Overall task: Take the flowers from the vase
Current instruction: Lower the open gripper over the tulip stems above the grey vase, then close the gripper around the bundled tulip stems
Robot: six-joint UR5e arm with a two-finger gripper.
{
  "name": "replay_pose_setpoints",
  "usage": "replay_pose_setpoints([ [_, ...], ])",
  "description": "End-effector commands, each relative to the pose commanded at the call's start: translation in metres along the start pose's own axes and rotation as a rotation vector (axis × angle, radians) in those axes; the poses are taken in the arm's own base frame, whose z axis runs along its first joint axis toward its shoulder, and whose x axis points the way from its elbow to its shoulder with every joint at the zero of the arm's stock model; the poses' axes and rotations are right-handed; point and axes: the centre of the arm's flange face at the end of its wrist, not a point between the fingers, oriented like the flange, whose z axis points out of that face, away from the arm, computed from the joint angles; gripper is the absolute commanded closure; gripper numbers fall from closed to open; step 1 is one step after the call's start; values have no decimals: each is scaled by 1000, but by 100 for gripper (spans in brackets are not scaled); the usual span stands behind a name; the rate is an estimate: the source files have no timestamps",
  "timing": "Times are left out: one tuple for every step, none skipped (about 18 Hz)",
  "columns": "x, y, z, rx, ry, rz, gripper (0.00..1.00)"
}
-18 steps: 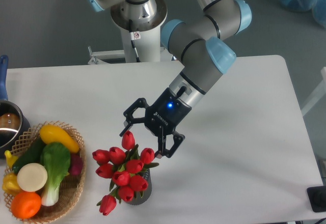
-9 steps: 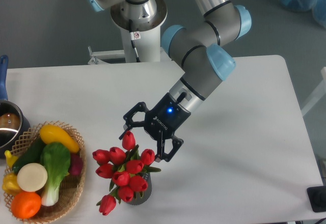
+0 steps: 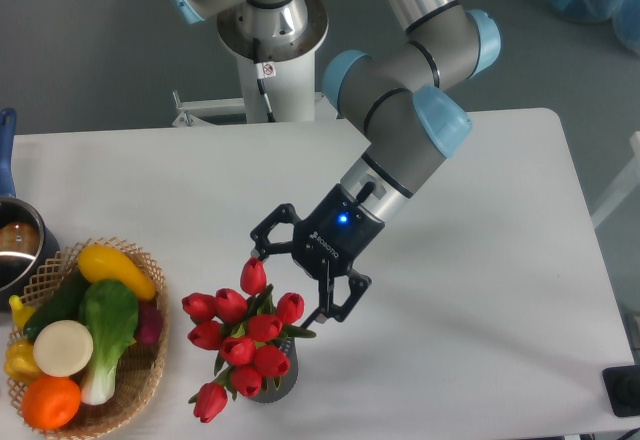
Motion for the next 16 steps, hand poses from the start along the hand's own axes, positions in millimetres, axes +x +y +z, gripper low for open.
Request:
replay_pose_setpoints([
  [-1,1,1,-1,1,-3,0],
  [0,1,3,0,5,-1,0],
  [1,1,5,1,10,-2,0],
  [4,1,10,-1,18,-1,5],
  [4,1,10,-1,19,0,16],
  [4,2,13,-4,22,-1,30],
  [6,2,14,-6,24,0,48],
  [5,2,14,-15,18,2,71],
  [6,1,13,-15,16,4,86],
  [7,-2,11,-15,12,9,95],
  [6,-4,9,-13,8,14,100],
  [5,-8,7,-10,4,21,100],
  [3,-10,5,-8,0,27,100],
  [2,-15,3,-5,-5,36,100],
  [2,-19,1,-3,-10,42,100],
  [0,-21,-2,-1,-15,45,100],
])
